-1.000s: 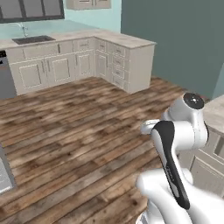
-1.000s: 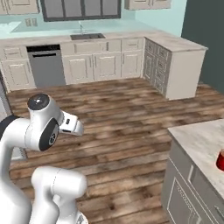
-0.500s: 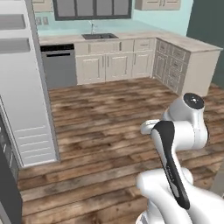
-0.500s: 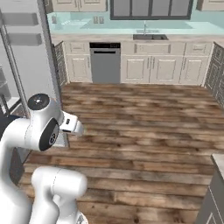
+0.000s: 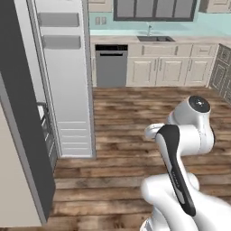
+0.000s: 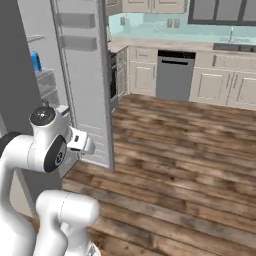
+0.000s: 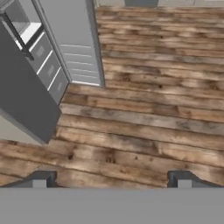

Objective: Take a sugar cube from the saucer and place it inside the coffee. Then, grab milk from the fridge and place it next to the coffee on the counter to sweeten the coffee.

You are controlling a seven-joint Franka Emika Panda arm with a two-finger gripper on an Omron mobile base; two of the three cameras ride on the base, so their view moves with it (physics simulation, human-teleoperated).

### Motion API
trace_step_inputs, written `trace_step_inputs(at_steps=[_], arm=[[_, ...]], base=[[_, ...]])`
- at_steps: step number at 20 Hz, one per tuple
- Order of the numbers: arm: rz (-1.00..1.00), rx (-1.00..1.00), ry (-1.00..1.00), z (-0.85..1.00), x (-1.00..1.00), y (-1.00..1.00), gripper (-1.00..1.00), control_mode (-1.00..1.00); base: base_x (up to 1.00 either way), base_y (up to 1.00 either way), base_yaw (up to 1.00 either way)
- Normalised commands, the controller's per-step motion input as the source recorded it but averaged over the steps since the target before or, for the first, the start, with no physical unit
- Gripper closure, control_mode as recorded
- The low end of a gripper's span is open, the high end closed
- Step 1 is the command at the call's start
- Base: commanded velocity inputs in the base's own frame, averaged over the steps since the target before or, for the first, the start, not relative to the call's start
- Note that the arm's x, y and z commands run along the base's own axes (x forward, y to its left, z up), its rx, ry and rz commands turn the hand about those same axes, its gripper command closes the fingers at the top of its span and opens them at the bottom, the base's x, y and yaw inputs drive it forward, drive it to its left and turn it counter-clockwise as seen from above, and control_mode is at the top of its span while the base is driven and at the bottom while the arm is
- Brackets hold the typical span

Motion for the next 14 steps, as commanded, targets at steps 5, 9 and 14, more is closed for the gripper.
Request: trace_step_inputs(at_steps=[5, 9, 14], arm=[[0.00, 0.00, 0.00, 0.00, 0.00, 0.00, -1.00, 1.00], [0.00, 0.00, 0.00, 0.00, 0.00, 0.00, -1.00, 1.00], [0.00, 0.00, 0.00, 0.00, 0.00, 0.00, -1.00, 1.00]], base=[[0.72, 0.00, 0.37], [0.84, 0.00, 0.35], [0.83, -0.04, 0.41]])
